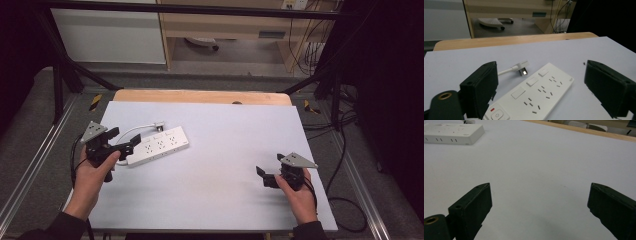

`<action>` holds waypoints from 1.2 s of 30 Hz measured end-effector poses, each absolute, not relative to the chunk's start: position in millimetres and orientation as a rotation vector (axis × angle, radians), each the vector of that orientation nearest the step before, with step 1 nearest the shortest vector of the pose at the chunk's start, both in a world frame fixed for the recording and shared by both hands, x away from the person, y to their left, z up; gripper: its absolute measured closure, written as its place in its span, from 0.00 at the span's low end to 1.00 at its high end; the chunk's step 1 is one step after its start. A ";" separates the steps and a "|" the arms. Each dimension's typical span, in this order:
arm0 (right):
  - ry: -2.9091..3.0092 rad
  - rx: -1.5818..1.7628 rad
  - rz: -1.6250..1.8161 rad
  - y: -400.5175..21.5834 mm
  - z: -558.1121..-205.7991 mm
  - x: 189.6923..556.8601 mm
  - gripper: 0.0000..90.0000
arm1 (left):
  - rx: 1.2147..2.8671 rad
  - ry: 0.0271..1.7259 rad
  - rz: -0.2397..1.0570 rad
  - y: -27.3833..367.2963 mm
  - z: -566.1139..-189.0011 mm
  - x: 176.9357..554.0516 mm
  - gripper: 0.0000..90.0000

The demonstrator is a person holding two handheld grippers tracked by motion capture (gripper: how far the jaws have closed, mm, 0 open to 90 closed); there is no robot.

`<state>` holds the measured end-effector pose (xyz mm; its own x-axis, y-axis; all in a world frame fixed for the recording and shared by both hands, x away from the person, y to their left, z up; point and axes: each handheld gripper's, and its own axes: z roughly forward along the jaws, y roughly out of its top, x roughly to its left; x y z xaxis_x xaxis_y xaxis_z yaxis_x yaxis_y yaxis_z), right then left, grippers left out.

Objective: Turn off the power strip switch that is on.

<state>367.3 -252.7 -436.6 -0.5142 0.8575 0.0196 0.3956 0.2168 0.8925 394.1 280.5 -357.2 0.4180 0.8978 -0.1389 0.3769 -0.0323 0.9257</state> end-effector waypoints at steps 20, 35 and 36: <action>2.023 1.148 1.251 -252.1 -436.2 367.6 0.07 | 1.705 1.217 0.653 285.4 -369.5 414.7 0.58; 2.036 1.150 1.237 -251.9 -437.8 368.9 0.08 | 1.762 1.261 0.666 302.5 -382.6 434.8 0.91; 2.036 1.148 1.236 -252.2 -437.9 369.2 0.08 | 1.766 1.261 0.660 302.0 -383.6 436.1 0.92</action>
<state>369.2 -252.2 -437.9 -0.5247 0.8512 0.0142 0.4054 0.2352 0.8834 436.1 302.0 -383.6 0.3535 0.9338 -0.0544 0.4876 -0.1343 0.8627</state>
